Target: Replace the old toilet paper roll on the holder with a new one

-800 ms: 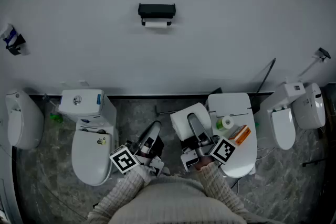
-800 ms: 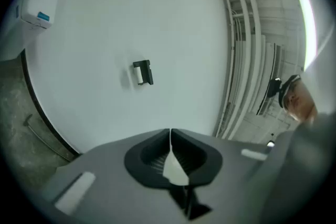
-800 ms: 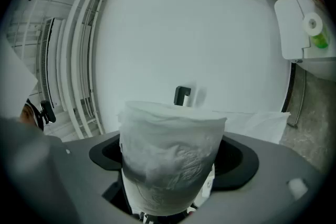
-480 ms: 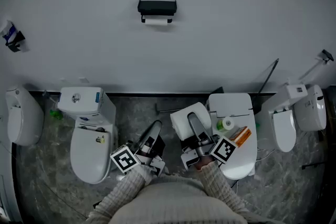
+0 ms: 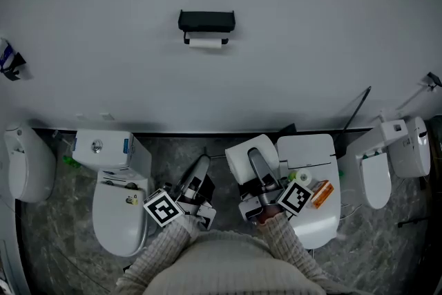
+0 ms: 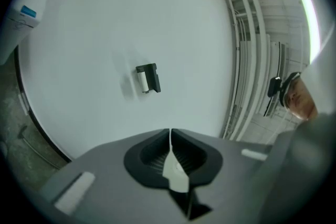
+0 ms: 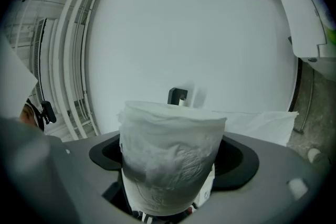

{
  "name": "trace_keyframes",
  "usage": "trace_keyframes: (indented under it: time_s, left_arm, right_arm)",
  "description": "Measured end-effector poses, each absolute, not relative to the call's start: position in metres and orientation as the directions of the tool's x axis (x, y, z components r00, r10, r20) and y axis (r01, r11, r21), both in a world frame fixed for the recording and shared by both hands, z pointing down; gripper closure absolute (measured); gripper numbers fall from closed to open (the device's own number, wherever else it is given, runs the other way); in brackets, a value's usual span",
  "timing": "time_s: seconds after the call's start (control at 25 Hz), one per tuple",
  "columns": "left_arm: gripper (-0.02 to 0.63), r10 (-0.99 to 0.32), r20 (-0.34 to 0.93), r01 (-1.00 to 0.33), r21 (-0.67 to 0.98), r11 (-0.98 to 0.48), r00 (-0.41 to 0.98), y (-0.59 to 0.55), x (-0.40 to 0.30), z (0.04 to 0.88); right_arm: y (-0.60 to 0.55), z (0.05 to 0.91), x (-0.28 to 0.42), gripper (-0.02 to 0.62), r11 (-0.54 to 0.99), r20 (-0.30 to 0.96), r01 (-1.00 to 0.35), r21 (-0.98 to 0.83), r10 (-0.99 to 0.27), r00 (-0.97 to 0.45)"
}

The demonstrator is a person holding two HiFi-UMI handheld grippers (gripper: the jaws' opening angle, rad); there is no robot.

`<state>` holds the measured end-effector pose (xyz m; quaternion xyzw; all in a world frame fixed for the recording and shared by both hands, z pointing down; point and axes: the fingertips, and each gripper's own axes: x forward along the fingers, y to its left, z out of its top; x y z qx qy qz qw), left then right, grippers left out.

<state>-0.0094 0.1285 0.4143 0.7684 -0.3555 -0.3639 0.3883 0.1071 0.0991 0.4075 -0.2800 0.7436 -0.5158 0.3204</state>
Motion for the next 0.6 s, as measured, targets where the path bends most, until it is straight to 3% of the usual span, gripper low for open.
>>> trace_keyframes:
  time_s: [0.6]
  left_arm:
    - [0.611, -0.767, -0.339, -0.228, 0.820, -0.525, 0.544, -0.024, -0.059, 0.382]
  right_arm:
    - [-0.051, 0.385, 0.068, 0.123, 0.334, -0.209, -0.124, -0.934, -0.795, -0.569]
